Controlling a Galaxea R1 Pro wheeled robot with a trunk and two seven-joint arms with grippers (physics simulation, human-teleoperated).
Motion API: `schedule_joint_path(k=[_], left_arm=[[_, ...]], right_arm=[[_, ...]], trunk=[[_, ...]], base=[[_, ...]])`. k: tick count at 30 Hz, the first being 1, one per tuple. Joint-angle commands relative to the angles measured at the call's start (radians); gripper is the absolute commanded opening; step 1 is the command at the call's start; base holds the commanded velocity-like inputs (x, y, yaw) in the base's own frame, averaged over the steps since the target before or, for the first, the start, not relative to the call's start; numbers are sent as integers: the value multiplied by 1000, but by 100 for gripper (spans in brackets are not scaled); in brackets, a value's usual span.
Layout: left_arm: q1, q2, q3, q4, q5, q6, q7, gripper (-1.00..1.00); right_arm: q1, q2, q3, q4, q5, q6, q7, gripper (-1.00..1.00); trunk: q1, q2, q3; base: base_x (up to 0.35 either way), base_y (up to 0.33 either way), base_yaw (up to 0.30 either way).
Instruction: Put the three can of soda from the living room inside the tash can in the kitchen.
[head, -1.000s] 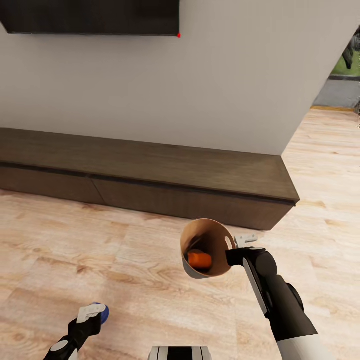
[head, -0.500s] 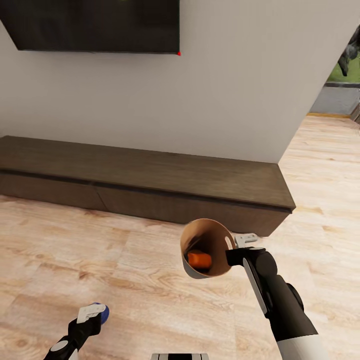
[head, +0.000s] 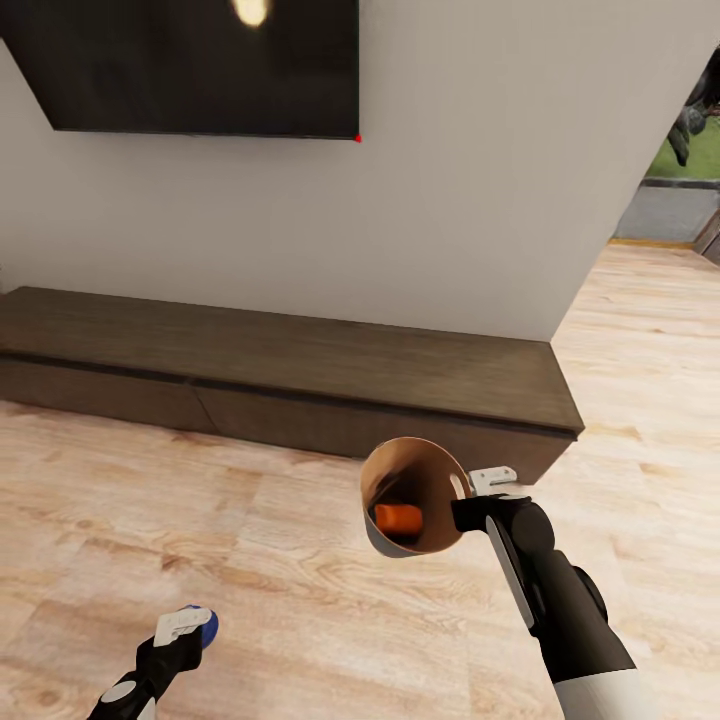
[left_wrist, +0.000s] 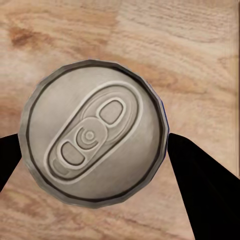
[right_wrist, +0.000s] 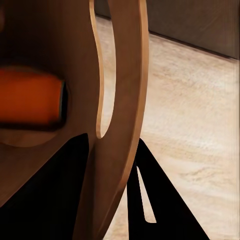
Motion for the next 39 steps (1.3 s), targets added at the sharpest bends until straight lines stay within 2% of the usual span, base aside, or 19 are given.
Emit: schedule_joint_path(k=[1, 10, 28, 39], left_arm=[[0, 0, 0, 0, -1, 0, -1, -100], [0, 0, 0, -1, -1, 0, -1, -100], [0, 0, 0, -1, -1, 0, -1, -100], [0, 0, 0, -1, -1, 0, -1, -100]], right_arm=[[0, 0, 0, 0, -13, 0, 1, -100], [0, 0, 0, 0, -13, 0, 1, -100], [0, 0, 0, 0, -13, 0, 1, -100], [0, 0, 0, 0, -13, 0, 1, -100]], trunk=[[-4, 7, 5], [-39, 70, 48], [-108, 196, 131], [-150, 273, 183]], base=[[0, 0, 0], [0, 0, 10], [0, 0, 161], [0, 0, 27]])
